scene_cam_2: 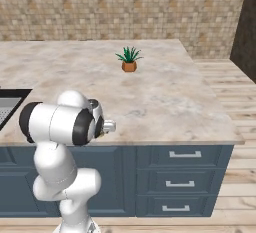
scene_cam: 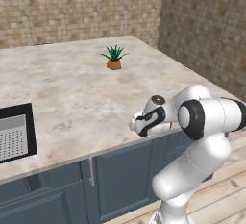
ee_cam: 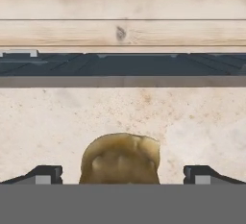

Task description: Pick the candle and candle from the dining table and place them in the open cabinet. Close the cabinet after placing the objects.

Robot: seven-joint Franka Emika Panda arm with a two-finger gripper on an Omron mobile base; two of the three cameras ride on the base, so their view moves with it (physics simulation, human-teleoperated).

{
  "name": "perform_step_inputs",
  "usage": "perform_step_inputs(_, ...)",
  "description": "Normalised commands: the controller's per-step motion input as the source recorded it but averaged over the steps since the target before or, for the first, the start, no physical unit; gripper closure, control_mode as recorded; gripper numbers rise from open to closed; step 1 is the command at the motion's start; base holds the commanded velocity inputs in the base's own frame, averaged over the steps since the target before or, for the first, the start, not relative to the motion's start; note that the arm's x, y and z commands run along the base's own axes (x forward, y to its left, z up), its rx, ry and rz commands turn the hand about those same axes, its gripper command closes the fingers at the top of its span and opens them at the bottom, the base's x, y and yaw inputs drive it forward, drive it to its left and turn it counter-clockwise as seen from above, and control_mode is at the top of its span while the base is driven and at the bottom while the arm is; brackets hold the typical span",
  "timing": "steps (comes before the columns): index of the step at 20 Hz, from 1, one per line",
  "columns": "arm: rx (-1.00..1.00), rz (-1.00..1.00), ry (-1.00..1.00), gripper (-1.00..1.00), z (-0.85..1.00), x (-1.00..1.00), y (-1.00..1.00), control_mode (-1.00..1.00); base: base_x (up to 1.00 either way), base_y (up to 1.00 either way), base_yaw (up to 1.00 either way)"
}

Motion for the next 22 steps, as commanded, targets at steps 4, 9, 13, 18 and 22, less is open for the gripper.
perform_step_inputs(4, 0.0, 0.0, 0.0, -1.0, -0.12, 0.16, 0.0, -1.0, 0.0, 0.0, 0.0)
perform_step_inputs(9, 0.0, 0.0, 0.0, 1.0, -0.17, 0.08, 0.0, -1.0, 0.0, 0.0, 0.0)
perform_step_inputs(13, 0.0, 0.0, 0.0, 1.0, -0.14, 0.0, 0.0, -1.0, 0.0, 0.0, 0.0)
perform_step_inputs(18, 0.0, 0.0, -0.03, 1.0, 0.0, -0.06, 0.0, -1.0, 0.0, 0.0, 0.0)
perform_step_inputs(22, 0.0, 0.0, -0.14, 1.0, 0.53, -0.48, 0.0, -1.0, 0.0, 0.0, 0.0)
